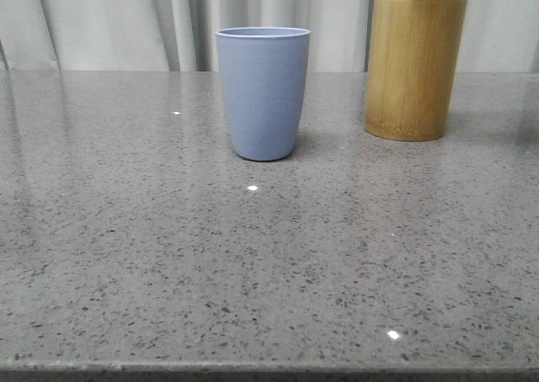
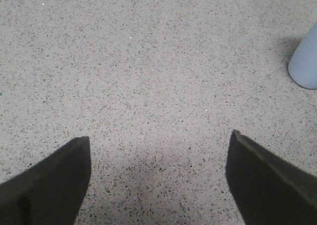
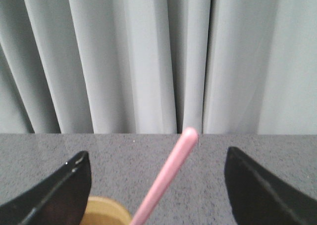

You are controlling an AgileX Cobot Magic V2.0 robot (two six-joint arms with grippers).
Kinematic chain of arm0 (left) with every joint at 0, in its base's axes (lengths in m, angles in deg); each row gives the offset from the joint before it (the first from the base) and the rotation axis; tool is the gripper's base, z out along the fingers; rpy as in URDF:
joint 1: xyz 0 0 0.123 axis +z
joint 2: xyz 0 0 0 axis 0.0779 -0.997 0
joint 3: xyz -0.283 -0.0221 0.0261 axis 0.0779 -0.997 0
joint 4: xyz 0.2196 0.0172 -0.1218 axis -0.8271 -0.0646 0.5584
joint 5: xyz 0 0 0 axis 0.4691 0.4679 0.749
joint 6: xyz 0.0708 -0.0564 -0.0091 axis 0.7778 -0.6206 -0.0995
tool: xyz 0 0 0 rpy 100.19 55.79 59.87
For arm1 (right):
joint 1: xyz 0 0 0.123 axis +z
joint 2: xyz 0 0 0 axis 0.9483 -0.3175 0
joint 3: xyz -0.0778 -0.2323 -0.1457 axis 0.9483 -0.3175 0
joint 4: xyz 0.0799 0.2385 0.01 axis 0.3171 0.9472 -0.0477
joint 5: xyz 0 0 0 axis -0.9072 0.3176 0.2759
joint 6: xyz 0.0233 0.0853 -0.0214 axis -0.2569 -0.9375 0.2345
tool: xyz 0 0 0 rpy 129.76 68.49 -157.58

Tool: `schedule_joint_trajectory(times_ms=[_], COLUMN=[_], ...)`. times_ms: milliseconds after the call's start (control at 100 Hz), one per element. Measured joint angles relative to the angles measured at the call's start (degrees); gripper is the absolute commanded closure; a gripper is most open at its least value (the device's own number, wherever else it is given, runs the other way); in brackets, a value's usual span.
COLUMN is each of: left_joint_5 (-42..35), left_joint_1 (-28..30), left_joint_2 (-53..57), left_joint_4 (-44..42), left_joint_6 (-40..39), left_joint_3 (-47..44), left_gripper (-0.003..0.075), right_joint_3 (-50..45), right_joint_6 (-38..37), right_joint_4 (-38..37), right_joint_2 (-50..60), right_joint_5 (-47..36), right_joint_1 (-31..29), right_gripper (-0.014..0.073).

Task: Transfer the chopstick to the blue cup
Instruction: 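Lift the pink stick out of the bamboo cup with the right gripper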

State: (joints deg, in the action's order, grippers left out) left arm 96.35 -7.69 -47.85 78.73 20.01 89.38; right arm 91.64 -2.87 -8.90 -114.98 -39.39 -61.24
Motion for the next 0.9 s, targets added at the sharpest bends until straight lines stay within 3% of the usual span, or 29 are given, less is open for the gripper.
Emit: schedule_joint_trajectory(times_ms=[110, 180, 470, 570, 900], left_joint_5=[0.0, 0.0, 0.0, 0.0, 0.0], left_joint_1=[0.0, 0.0, 0.0, 0.0, 0.0], left_joint_2=[0.0, 0.0, 0.0, 0.0, 0.0], left_joint_4=[0.0, 0.0, 0.0, 0.0, 0.0], left_joint_6=[0.0, 0.0, 0.0, 0.0, 0.0], left_joint_3=[0.0, 0.0, 0.0, 0.0, 0.0], left_gripper=[0.0173, 0.0173, 0.0173, 0.0173, 0.0173], right_joint_3=[2.7, 3.8, 4.2, 4.3, 7.0], right_joint_6=[-0.7, -2.0, -6.0, -7.1, -6.6], right_joint_4=[0.0, 0.0, 0.1, 0.6, 0.8], right_joint_2=[-3.1, -4.2, -4.6, -4.6, -1.5], right_joint_5=[-0.3, -0.3, -0.6, -1.6, -0.8], right_joint_1=[0.0, 0.0, 0.1, 0.1, 0.5], right_gripper=[0.0038, 0.0090, 0.0550, 0.0666, 0.0654])
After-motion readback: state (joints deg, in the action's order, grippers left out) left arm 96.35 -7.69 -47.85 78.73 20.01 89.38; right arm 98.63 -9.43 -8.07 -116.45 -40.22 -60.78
